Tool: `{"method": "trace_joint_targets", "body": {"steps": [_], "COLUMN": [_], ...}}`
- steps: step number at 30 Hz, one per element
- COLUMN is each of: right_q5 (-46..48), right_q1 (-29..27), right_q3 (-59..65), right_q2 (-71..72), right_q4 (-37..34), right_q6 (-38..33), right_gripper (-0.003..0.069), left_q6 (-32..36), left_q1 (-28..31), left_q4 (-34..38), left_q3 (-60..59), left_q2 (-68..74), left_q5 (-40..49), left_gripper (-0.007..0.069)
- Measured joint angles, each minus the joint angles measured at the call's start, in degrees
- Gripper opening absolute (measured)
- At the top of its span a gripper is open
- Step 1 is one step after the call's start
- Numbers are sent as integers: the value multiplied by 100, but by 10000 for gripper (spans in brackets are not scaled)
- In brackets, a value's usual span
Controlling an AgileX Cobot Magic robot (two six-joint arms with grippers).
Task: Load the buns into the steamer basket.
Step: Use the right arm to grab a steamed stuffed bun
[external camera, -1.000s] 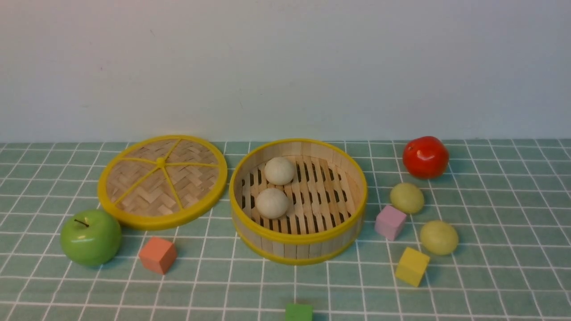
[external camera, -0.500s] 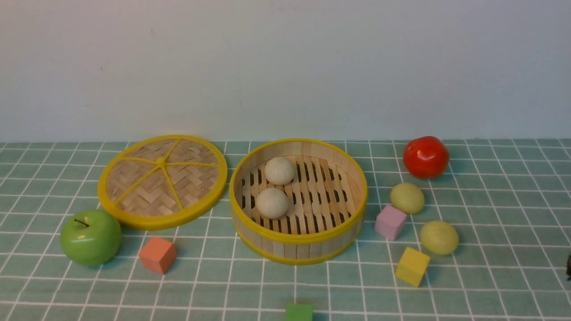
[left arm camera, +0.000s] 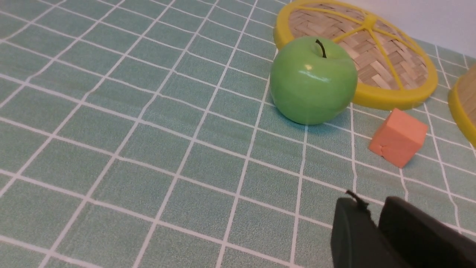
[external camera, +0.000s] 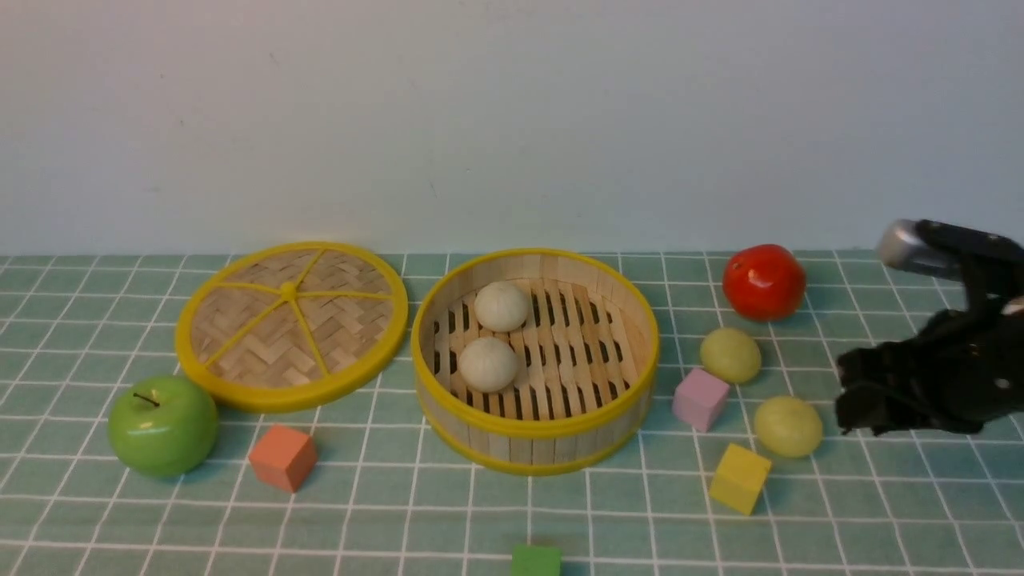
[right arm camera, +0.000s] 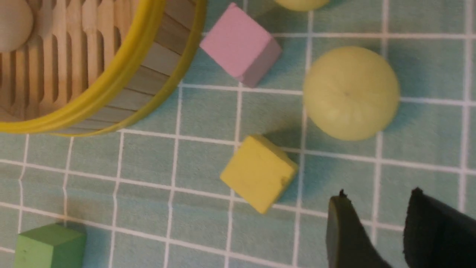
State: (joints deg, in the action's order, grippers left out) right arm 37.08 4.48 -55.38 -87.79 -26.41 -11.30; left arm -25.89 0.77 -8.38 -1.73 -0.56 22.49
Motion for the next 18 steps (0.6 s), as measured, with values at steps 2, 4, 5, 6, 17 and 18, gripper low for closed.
{"method": "trace_joint_targets", "body": {"steps": [2, 4, 5, 6, 17, 18], "right_q5": [103, 299, 349, 437, 355, 337], "right_q1": [175, 320, 338, 361, 361, 361], "right_q3": [-335, -680, -767, -955, -1120, -1120], "right_q2": [-381, -754, -835, -990, -1256, -1272], "right_q4": [212, 600, 706, 977, 1328, 1328], "right_q6": [254, 596, 703, 1003, 1525, 1525], "right_gripper": [240, 240, 240, 240, 240, 240], "left_q6": [0, 0, 0, 0, 0, 0], "left_q1": [0, 0, 0, 0, 0, 0], "left_q4": [0, 0, 0, 0, 0, 0], "left_q3": [0, 0, 0, 0, 0, 0], "left_q2": [0, 0, 0, 0, 0, 0], "left_q5": [0, 0, 0, 0, 0, 0], "left_gripper": [109, 110, 110, 112, 112, 112]}}
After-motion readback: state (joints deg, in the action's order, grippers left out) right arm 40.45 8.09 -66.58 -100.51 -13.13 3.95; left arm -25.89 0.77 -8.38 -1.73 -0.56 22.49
